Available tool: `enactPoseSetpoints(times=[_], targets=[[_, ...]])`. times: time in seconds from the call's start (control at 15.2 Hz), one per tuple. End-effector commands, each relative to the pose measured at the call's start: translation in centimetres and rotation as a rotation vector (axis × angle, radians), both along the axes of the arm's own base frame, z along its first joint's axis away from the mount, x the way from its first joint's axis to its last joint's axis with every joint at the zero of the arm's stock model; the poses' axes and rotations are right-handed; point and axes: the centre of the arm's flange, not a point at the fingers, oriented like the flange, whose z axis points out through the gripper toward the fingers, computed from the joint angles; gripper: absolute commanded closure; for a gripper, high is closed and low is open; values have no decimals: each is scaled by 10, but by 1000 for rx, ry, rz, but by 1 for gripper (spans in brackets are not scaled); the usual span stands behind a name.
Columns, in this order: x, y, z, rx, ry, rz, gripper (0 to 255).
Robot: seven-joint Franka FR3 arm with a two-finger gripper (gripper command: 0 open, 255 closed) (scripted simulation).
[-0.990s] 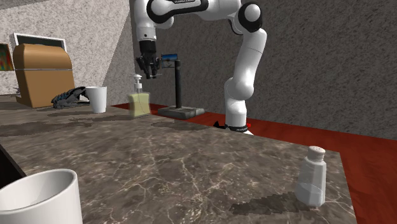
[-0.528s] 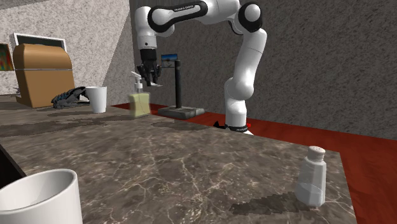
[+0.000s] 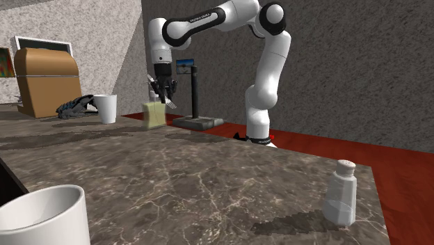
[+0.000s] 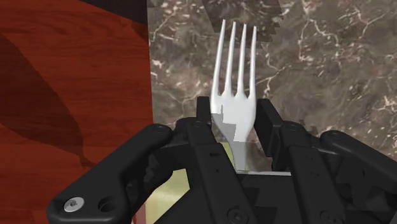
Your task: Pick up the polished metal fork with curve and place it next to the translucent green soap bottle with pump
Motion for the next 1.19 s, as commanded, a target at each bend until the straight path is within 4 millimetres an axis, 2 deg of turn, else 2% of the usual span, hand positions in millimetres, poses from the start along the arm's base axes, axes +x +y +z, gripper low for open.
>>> enactPoseSetpoints(times=[0.0,1.12], targets=[[1,-1,-12,1,1,0,255],[1,-1,-102,1,1,0,255]])
